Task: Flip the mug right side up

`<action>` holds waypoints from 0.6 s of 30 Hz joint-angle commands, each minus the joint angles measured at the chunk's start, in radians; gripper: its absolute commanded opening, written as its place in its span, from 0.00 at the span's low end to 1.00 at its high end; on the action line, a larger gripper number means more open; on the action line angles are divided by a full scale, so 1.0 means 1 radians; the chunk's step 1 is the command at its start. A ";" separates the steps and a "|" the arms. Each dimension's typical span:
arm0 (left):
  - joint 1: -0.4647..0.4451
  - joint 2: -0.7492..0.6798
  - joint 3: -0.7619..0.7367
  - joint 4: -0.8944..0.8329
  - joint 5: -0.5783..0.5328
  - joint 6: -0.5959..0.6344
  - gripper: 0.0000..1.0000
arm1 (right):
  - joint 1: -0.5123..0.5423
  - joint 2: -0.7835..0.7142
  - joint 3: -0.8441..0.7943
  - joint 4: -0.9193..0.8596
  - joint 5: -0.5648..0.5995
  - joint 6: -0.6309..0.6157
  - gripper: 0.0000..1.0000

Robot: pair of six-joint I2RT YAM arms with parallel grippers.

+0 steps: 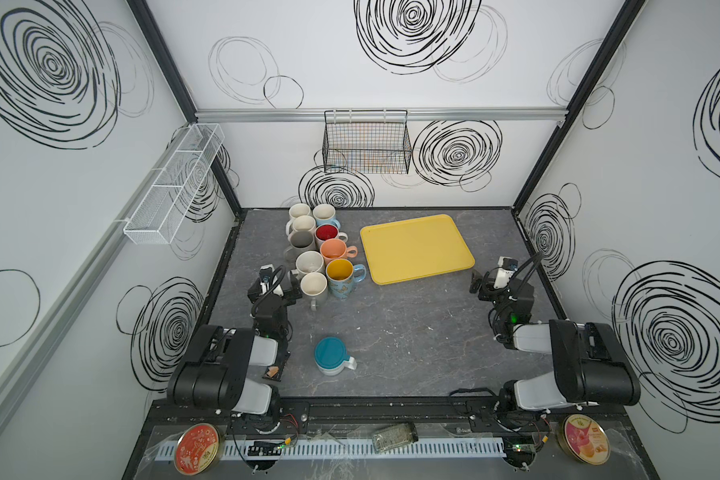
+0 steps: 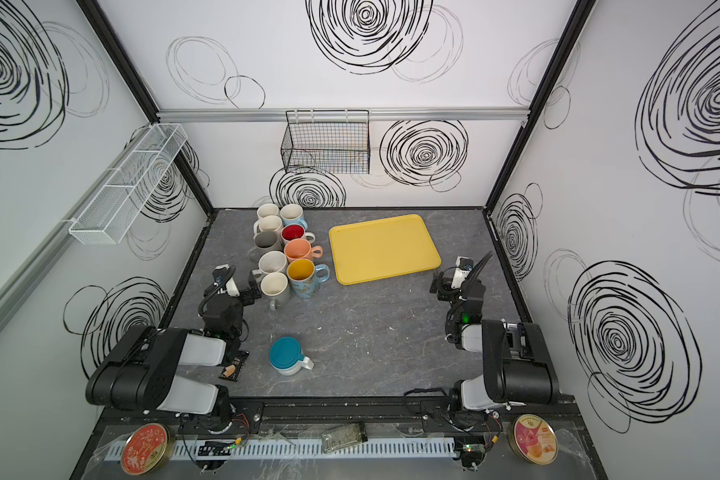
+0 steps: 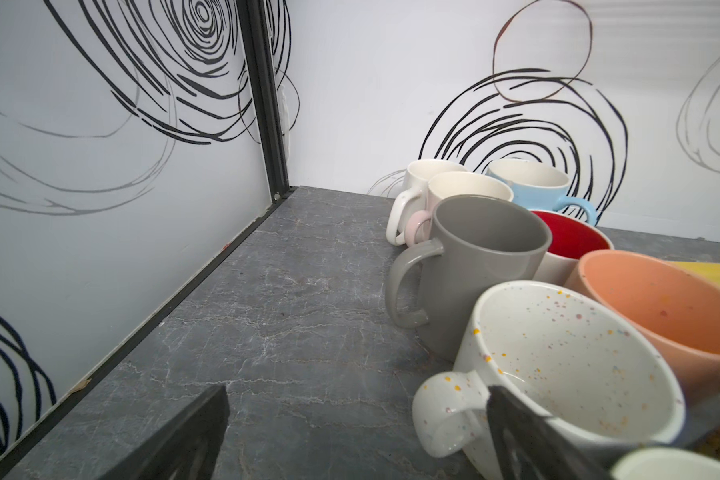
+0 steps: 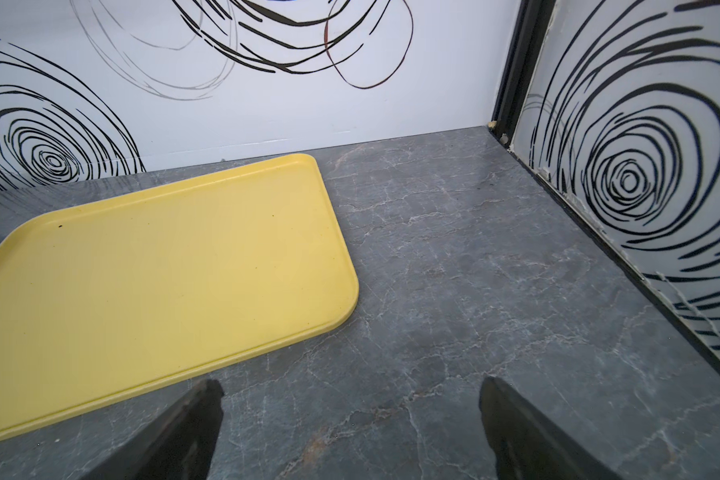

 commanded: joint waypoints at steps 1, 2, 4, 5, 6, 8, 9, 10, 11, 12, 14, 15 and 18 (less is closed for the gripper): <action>-0.010 -0.011 -0.002 0.114 -0.014 0.017 0.99 | -0.003 0.010 0.022 -0.017 -0.012 -0.012 1.00; -0.015 -0.004 0.011 0.102 -0.021 0.020 0.99 | -0.003 0.010 0.023 -0.018 -0.012 -0.012 1.00; -0.032 0.011 0.020 0.113 -0.044 0.040 0.99 | -0.002 0.012 0.029 -0.028 -0.007 -0.012 1.00; -0.031 0.007 0.020 0.104 -0.040 0.035 0.99 | 0.003 0.015 0.038 -0.044 0.003 -0.012 1.00; -0.032 0.010 0.020 0.113 -0.043 0.039 0.99 | 0.011 0.016 0.041 -0.046 0.020 -0.014 1.00; -0.034 0.008 0.021 0.107 -0.048 0.040 0.99 | 0.014 0.016 0.042 -0.046 0.024 -0.014 1.00; -0.035 0.010 0.023 0.108 -0.048 0.042 0.99 | 0.014 0.016 0.042 -0.046 0.025 -0.014 1.00; -0.037 0.009 0.023 0.105 -0.051 0.043 0.99 | 0.014 0.016 0.042 -0.046 0.024 -0.015 1.00; -0.038 0.009 0.025 0.103 -0.052 0.043 0.99 | 0.014 0.017 0.042 -0.046 0.024 -0.015 1.00; -0.038 0.010 0.025 0.103 -0.052 0.046 0.99 | 0.014 0.016 0.041 -0.046 0.025 -0.015 1.00; -0.043 0.010 0.026 0.100 -0.059 0.048 0.99 | 0.014 0.016 0.042 -0.046 0.024 -0.016 1.00; -0.043 0.011 0.027 0.100 -0.060 0.049 0.99 | 0.014 0.016 0.041 -0.046 0.025 -0.015 1.00; -0.043 0.010 0.028 0.099 -0.060 0.050 0.99 | 0.014 0.016 0.041 -0.046 0.025 -0.015 1.00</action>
